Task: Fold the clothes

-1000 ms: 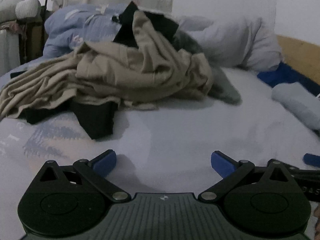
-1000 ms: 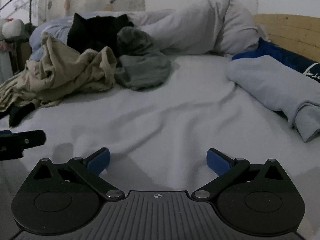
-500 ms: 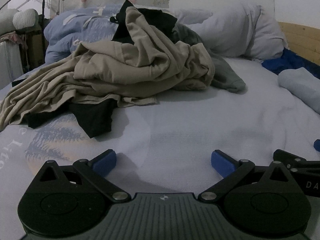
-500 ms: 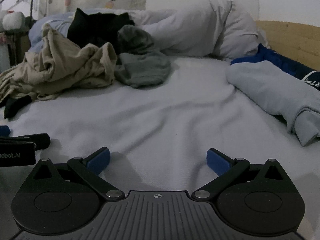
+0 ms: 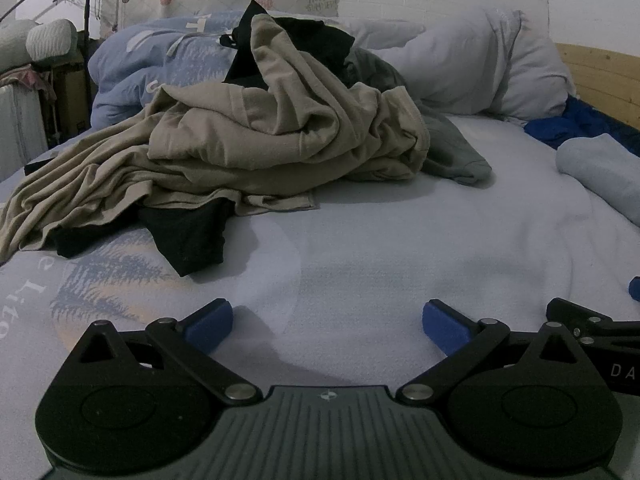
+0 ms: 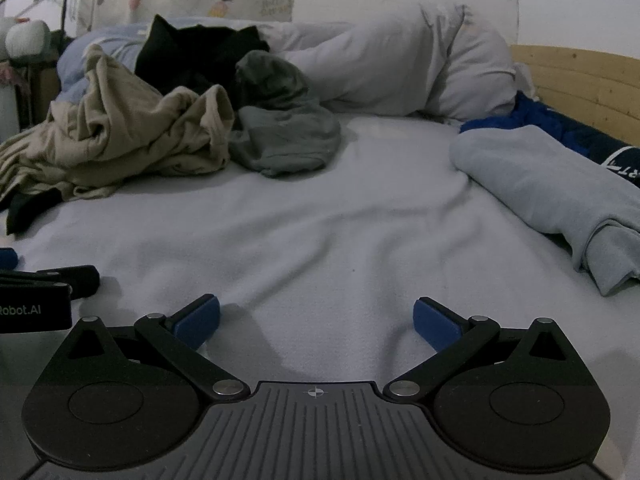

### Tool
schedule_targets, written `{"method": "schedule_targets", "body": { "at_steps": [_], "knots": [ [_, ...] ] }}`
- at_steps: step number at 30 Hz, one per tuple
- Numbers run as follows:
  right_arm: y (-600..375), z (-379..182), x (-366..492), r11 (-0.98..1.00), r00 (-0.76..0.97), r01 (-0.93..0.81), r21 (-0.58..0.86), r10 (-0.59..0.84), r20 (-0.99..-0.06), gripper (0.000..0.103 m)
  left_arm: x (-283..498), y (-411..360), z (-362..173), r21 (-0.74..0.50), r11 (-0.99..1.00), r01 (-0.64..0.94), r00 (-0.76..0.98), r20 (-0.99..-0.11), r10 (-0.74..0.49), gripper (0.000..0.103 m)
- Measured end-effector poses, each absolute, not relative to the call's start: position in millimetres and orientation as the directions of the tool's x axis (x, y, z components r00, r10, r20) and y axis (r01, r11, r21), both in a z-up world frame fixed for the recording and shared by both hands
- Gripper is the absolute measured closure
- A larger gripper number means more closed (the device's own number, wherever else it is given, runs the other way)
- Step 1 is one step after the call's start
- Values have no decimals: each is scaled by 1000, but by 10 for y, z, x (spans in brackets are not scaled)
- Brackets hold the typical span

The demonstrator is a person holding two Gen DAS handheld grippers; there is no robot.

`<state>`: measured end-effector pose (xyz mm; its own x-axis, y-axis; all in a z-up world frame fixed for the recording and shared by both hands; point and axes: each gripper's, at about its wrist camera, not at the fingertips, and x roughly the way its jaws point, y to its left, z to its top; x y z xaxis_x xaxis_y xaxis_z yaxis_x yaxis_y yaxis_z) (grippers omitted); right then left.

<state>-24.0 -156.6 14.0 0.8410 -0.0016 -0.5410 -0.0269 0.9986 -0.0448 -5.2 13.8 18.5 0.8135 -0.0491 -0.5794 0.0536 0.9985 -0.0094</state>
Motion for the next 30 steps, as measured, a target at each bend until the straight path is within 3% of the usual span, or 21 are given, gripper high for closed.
{"method": "schedule_targets", "body": {
  "at_steps": [30],
  "knots": [
    [-1566,128,-244,998,843,-30,-51,-2,-538,0,-89,118,197,-7,999,53,813,-580,-48,0]
  ]
}}
